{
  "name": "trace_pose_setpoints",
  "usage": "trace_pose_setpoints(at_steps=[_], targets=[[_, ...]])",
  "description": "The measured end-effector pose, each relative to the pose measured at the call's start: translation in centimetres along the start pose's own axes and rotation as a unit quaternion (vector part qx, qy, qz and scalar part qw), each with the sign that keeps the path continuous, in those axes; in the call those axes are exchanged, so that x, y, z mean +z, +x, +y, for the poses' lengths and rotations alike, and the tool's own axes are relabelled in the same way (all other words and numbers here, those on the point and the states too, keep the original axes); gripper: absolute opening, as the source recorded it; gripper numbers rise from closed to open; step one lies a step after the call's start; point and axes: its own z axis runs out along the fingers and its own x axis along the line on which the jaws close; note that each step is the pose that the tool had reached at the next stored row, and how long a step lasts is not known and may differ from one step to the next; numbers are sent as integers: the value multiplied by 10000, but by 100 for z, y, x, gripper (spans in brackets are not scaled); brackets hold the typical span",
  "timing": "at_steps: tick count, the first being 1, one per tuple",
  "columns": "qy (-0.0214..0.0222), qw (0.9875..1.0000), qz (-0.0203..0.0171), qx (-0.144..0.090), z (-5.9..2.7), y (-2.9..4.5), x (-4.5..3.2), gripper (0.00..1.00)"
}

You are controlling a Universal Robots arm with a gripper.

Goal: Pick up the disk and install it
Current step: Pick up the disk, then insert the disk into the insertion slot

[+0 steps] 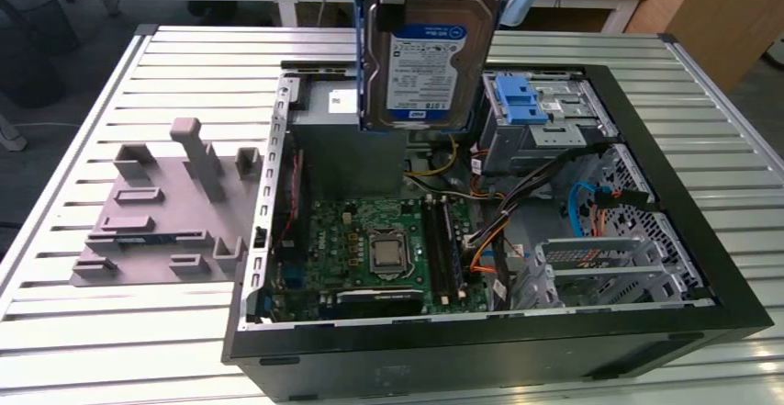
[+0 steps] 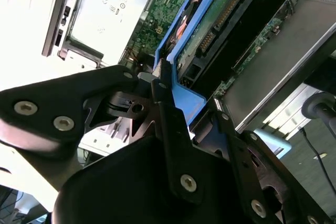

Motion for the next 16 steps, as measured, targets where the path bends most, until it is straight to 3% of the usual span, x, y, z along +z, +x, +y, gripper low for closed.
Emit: trace_pose_setpoints(at_steps=[6,16], targets=[[0,10000,0,0,-41,3,0,36],[-1,10000,-3,0,-258,-2,-3,36]])
